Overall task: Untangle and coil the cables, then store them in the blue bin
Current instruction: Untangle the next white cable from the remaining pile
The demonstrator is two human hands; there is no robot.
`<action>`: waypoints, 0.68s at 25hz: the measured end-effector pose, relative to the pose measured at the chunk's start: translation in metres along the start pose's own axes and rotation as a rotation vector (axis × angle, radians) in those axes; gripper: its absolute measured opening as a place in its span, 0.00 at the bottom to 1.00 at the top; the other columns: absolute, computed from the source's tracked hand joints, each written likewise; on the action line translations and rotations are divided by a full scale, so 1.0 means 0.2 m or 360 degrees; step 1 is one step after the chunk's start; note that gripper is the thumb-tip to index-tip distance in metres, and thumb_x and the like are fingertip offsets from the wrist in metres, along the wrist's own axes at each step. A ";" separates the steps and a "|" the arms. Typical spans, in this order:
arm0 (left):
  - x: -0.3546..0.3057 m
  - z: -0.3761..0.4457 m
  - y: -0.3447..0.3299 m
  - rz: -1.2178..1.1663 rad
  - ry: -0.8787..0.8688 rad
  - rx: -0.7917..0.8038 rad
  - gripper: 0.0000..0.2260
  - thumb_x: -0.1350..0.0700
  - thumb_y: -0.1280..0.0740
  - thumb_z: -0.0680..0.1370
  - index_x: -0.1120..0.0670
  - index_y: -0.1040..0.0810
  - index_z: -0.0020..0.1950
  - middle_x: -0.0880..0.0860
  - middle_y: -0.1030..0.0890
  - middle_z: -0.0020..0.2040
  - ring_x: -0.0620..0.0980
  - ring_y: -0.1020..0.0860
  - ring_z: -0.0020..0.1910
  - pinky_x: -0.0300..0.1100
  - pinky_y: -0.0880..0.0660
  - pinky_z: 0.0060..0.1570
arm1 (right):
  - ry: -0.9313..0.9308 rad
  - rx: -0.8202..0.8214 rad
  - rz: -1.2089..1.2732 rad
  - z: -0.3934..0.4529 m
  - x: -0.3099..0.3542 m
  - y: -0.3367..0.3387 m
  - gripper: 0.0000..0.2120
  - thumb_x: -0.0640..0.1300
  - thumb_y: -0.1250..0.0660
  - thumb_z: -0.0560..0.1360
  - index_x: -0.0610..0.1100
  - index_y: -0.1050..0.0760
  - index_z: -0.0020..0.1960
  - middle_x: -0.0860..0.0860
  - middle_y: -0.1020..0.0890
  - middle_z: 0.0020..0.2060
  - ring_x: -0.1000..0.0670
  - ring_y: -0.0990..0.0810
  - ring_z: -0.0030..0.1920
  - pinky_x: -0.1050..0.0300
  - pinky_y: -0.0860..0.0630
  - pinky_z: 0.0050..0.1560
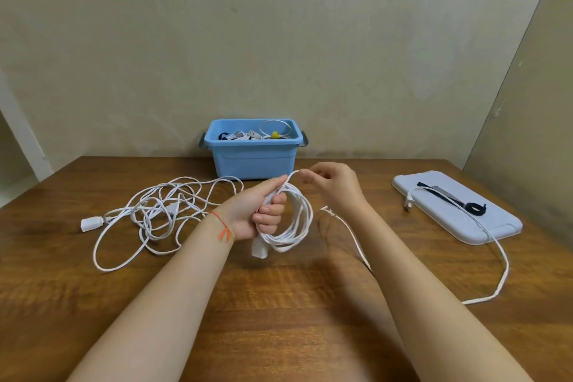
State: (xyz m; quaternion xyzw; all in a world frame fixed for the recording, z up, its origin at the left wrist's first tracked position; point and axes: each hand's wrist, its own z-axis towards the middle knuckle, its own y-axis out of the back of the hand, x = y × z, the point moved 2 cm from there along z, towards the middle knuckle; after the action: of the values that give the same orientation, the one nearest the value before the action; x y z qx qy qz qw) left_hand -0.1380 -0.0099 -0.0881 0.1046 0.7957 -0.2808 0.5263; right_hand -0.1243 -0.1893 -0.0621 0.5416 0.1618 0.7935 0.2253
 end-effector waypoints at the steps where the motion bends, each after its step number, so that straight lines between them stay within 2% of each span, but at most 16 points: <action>1: 0.00 0.01 -0.02 -0.0163 -0.0036 0.0109 0.21 0.40 0.40 0.81 0.53 0.32 0.35 0.47 0.39 0.23 0.43 0.41 0.19 0.36 0.45 0.24 | -0.0026 0.0019 0.0068 0.00 -0.02 -0.02 0.10 0.52 0.30 0.77 0.47 0.17 0.41 0.52 0.18 0.32 0.56 0.26 0.32 0.59 0.30 0.37; 3: 0.02 0.04 -0.04 -0.0373 -0.0109 0.0213 0.20 0.42 0.41 0.81 0.55 0.29 0.37 0.48 0.37 0.23 0.43 0.39 0.19 0.36 0.43 0.25 | -0.0079 0.0115 0.0176 0.00 -0.05 -0.07 0.10 0.49 0.31 0.78 0.47 0.16 0.41 0.52 0.16 0.34 0.56 0.23 0.34 0.58 0.27 0.39; 5: 0.04 0.08 -0.04 -0.0502 -0.0127 0.0183 0.20 0.43 0.41 0.81 0.54 0.29 0.35 0.48 0.36 0.25 0.44 0.37 0.21 0.36 0.40 0.26 | -0.0099 0.0173 0.0229 0.00 -0.09 -0.11 0.07 0.46 0.33 0.80 0.49 0.17 0.45 0.54 0.15 0.37 0.56 0.20 0.39 0.59 0.24 0.42; 8: 0.10 0.13 0.01 -0.0699 -0.0076 0.0067 0.21 0.43 0.40 0.81 0.53 0.33 0.32 0.48 0.36 0.25 0.44 0.37 0.22 0.36 0.38 0.25 | -0.0180 0.0058 0.0341 0.01 -0.19 -0.15 0.08 0.43 0.35 0.80 0.47 0.16 0.50 0.54 0.15 0.42 0.56 0.18 0.44 0.58 0.23 0.46; 10: 0.12 0.15 0.03 -0.0676 -0.0056 0.0063 0.20 0.43 0.39 0.79 0.52 0.33 0.32 0.47 0.39 0.22 0.43 0.40 0.19 0.35 0.42 0.23 | -0.0203 -0.0012 0.0364 0.04 -0.23 -0.17 0.08 0.43 0.34 0.80 0.44 0.16 0.53 0.53 0.14 0.45 0.53 0.17 0.48 0.54 0.21 0.51; 13: 0.14 0.15 0.03 -0.0566 -0.0039 0.0061 0.21 0.41 0.40 0.79 0.52 0.33 0.32 0.46 0.41 0.21 0.42 0.42 0.17 0.35 0.45 0.22 | -0.0191 -0.0060 0.0370 0.05 -0.25 -0.17 0.08 0.44 0.32 0.79 0.45 0.16 0.54 0.54 0.15 0.43 0.56 0.19 0.44 0.59 0.24 0.47; 15: 0.15 0.14 0.01 -0.0512 -0.0047 0.0005 0.23 0.37 0.38 0.77 0.51 0.38 0.30 0.47 0.41 0.22 0.43 0.42 0.19 0.35 0.46 0.22 | -0.0191 -0.0031 0.0411 0.02 -0.25 -0.17 0.07 0.44 0.31 0.78 0.46 0.15 0.53 0.55 0.14 0.42 0.57 0.18 0.44 0.59 0.24 0.48; 17: 0.16 0.13 0.01 -0.0510 -0.0084 -0.0088 0.24 0.39 0.34 0.76 0.51 0.39 0.28 0.47 0.42 0.22 0.43 0.43 0.19 0.35 0.47 0.22 | -0.0201 0.0063 0.0412 -0.01 -0.25 -0.18 0.06 0.46 0.30 0.78 0.48 0.14 0.48 0.55 0.14 0.40 0.56 0.18 0.43 0.56 0.22 0.48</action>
State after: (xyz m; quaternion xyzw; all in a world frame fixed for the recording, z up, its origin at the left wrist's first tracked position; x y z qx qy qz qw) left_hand -0.1298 -0.0279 -0.1241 -0.0454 0.7956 -0.3418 0.4982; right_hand -0.1036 -0.1852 -0.1212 0.6111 0.0915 0.7770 0.1200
